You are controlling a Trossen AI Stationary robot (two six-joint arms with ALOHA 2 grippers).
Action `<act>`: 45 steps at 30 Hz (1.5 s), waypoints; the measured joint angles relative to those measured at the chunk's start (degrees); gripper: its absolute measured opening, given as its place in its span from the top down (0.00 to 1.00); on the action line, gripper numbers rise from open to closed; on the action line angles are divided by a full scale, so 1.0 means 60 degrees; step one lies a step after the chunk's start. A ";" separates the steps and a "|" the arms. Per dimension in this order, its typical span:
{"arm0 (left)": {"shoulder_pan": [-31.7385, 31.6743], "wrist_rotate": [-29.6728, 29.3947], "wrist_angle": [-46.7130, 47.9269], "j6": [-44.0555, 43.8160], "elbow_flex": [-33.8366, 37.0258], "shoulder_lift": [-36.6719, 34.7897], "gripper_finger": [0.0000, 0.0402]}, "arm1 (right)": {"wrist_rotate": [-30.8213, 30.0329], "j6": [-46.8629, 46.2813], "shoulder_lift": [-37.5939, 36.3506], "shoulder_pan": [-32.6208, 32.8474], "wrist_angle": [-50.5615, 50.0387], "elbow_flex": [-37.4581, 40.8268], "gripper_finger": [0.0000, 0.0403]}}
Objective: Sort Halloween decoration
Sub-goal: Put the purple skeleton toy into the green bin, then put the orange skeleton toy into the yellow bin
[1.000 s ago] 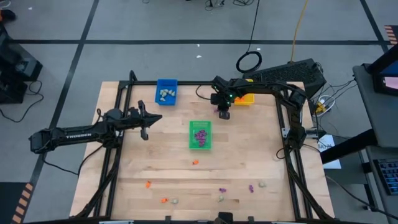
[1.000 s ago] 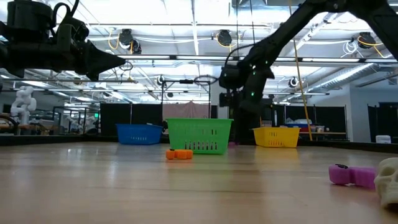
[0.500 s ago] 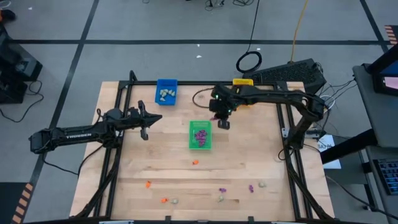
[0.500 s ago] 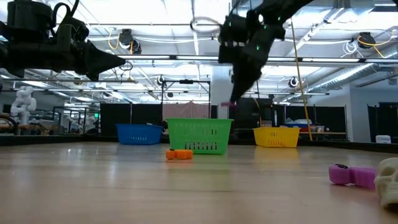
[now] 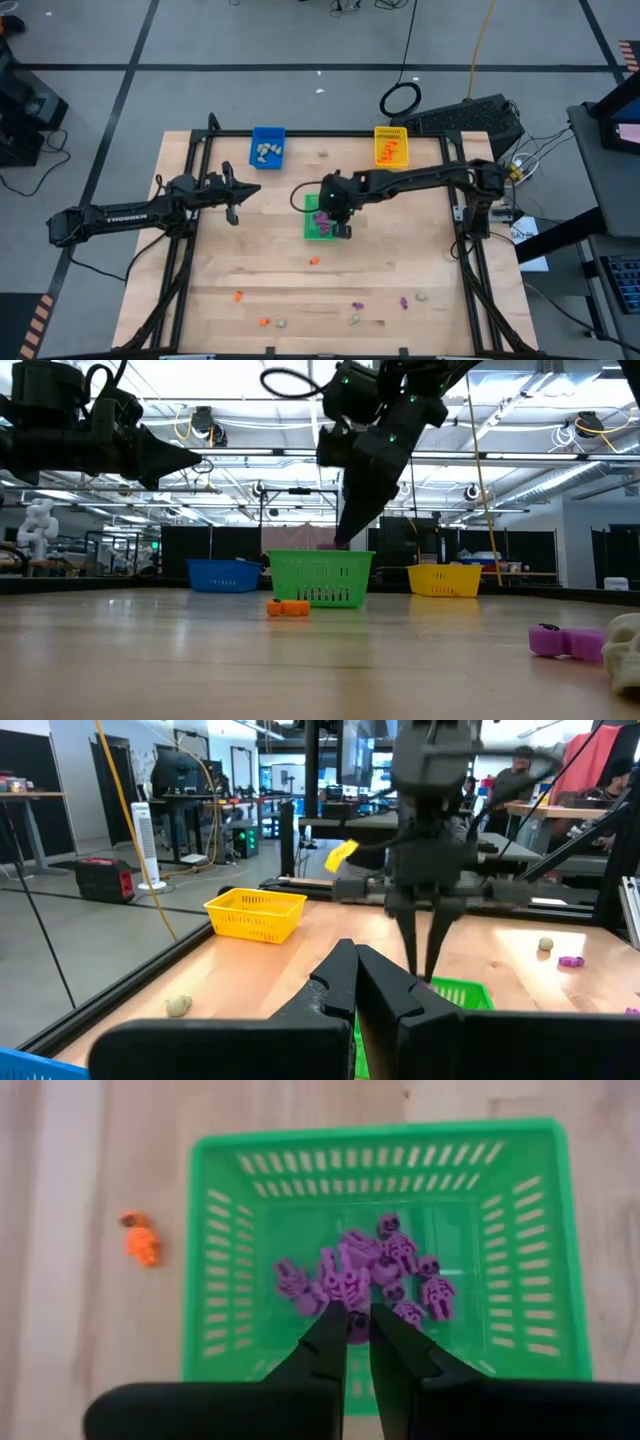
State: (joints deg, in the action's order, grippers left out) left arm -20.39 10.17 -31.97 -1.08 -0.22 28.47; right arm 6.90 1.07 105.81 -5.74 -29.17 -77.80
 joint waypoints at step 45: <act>0.0027 -0.0003 -0.0152 -0.0380 -0.0003 0.0012 0.98 | -0.0377 0.1483 -0.1082 0.0165 0.5241 0.2857 1.00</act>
State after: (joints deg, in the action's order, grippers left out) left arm -20.23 10.16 -32.88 -3.36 -0.24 28.54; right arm 4.64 9.97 99.31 -4.76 2.27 -60.66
